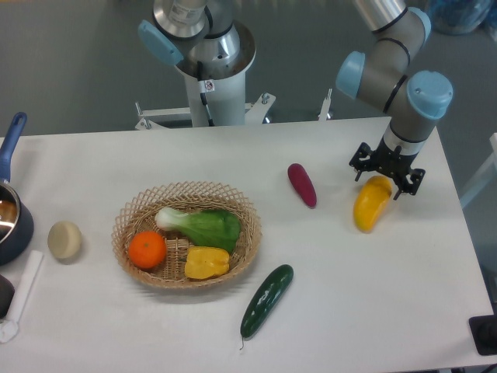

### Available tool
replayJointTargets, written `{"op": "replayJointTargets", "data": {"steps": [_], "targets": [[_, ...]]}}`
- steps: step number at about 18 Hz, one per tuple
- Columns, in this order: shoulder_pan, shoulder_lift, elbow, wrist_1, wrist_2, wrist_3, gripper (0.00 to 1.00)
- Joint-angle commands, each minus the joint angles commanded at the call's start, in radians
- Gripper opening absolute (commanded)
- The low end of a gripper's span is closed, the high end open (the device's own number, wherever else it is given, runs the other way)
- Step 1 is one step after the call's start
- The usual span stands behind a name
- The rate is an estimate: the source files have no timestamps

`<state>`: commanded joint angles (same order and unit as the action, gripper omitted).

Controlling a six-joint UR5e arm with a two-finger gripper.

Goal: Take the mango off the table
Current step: 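Close the gripper fingers on the yellow mango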

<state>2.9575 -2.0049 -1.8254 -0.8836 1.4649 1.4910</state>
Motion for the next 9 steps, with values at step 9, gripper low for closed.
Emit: {"op": "replayJointTargets", "data": {"steps": [9], "targets": [[-0.003, -0.006, 0.0, 0.002, 0.006, 0.0, 1.0]]}}
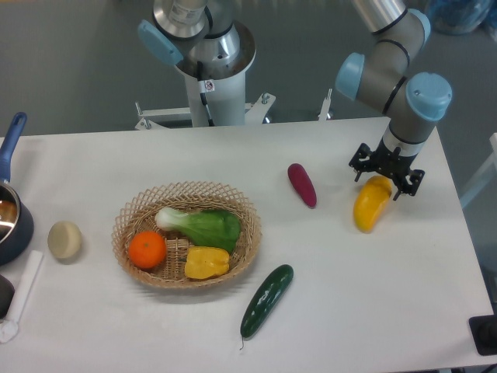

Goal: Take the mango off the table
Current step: 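Close the gripper fingers on the yellow mango, then lift the grasped mango up off the table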

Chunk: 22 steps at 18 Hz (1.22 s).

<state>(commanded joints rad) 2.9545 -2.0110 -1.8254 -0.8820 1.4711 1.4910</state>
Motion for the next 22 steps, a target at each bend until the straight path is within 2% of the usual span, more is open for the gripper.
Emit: {"op": "replayJointTargets", "data": {"steps": [1, 2, 5, 7, 9, 11, 14, 17, 19, 22], "targets": [[0.0, -0.002, 0.0, 0.0, 0.0, 0.0, 0.99], [-0.003, 0.0, 0.0, 0.002, 0.0, -0.002, 0.88], [-0.005, 0.002, 0.002, 0.0, 0.0, -0.002, 0.73], [-0.005, 0.003, 0.003, 0.0, -0.002, -0.008, 0.58], [-0.005, 0.006, 0.008, 0.002, -0.002, -0.018, 0.5], [-0.005, 0.011, 0.009, 0.002, -0.002, -0.02, 0.36], [-0.006, 0.023, 0.023, 0.0, -0.006, -0.018, 0.35], [-0.018, 0.073, 0.044, 0.0, -0.03, -0.02, 0.35], [-0.035, 0.097, 0.08, 0.0, -0.124, -0.055, 0.36], [-0.064, 0.146, 0.138, 0.0, -0.294, -0.234, 0.38]]}}
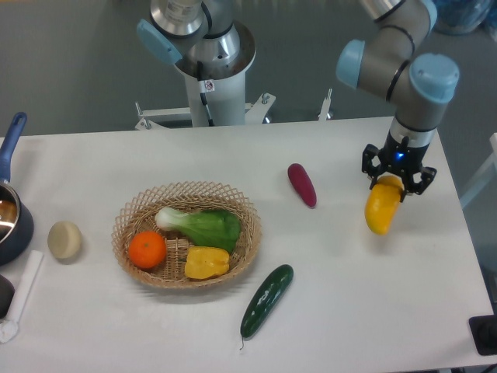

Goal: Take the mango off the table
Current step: 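Lift the grasped mango up off the table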

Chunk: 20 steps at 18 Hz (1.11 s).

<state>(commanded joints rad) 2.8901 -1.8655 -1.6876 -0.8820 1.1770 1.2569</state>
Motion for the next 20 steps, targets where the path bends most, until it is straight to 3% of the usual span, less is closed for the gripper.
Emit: {"op": "replayJointTargets", "data": {"steps": [5, 8, 14, 20], "targets": [[-0.08, 0.063, 0.077, 0.0, -0.074, -0.215, 0.38], [-0.127, 0.101, 0.081, 0.0, -0.096, -0.327, 0.38], [-0.141, 0.141, 0.098, 0.0, -0.18, -0.422, 0.38], [-0.169, 0.143, 0.123, 0.0, -0.181, -0.468, 0.38]]}}
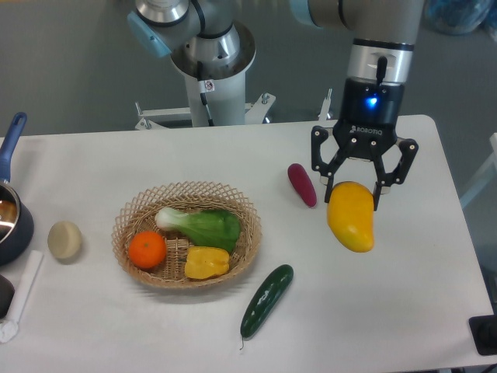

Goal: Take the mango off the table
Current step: 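Lift the grasped mango up off the table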

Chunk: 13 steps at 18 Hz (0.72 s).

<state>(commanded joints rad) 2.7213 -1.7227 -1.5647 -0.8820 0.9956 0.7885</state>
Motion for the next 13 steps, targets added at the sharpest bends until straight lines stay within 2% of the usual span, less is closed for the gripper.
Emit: {"op": "replayJointTargets", "data": {"steps": [13], "targets": [[-0.006, 0.0, 0.002, 0.0, 0.0, 0.0, 0.38]]}}
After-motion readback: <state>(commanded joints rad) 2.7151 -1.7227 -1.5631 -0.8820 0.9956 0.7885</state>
